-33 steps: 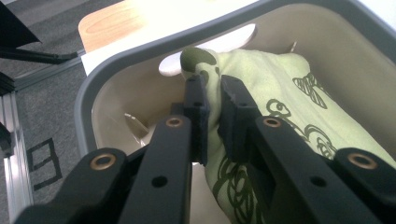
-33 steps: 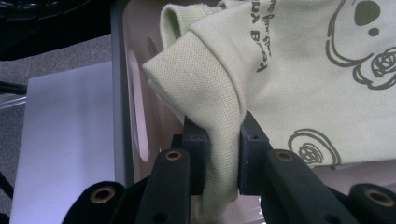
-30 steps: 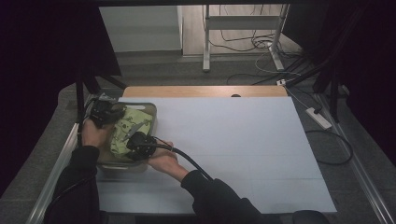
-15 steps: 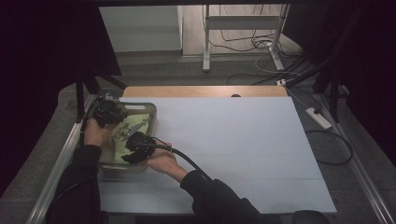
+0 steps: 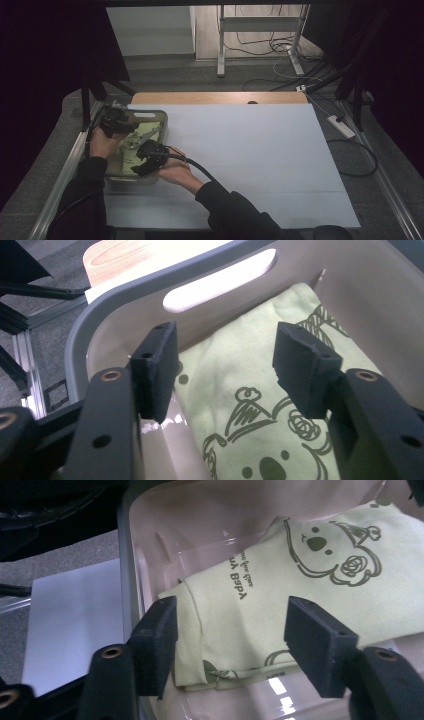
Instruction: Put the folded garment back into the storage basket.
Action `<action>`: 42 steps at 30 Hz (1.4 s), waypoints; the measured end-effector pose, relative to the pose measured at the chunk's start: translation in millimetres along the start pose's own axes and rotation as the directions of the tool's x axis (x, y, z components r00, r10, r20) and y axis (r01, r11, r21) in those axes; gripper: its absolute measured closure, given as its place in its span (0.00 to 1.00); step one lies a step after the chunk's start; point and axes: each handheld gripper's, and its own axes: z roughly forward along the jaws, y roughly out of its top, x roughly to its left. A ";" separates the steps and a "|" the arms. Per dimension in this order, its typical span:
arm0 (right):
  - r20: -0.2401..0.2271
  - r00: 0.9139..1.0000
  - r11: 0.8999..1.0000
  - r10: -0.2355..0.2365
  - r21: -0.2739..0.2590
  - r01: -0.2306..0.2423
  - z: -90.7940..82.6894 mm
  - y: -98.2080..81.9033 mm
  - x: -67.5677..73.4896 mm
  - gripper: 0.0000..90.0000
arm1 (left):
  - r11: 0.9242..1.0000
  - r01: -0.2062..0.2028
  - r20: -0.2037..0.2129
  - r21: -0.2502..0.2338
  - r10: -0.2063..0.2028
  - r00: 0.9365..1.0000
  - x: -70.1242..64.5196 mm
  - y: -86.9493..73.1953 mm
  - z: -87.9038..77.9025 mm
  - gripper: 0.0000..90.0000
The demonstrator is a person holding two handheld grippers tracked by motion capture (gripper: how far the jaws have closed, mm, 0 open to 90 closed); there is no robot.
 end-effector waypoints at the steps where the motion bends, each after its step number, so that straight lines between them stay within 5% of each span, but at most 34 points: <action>1: 0.006 1.000 1.000 -0.003 -0.008 0.003 -1.7 0.1 -0.3 0.38 | 1.000 0.003 0.004 -0.004 -0.003 1.000 -0.7 0.1 -1.9 0.44; 15: -0.003 1.000 1.000 0.014 -0.016 -0.014 -13.9 0.6 -4.3 0.22 | 0.999 0.019 0.049 -0.044 -0.017 0.999 -8.8 1.1 -14.3 0.27; 26: -0.042 0.997 0.998 0.061 -0.010 -0.062 -23.5 -1.4 -9.7 0.14 | 0.994 0.079 0.094 -0.080 -0.071 0.993 -14.5 -1.9 -19.6 0.10; 42: -0.016 0.998 0.998 0.066 -0.015 -0.067 -40.8 -10.5 -18.5 0.05 | 0.993 0.069 0.118 -0.099 -0.057 0.991 -26.4 -8.5 -27.2 0.03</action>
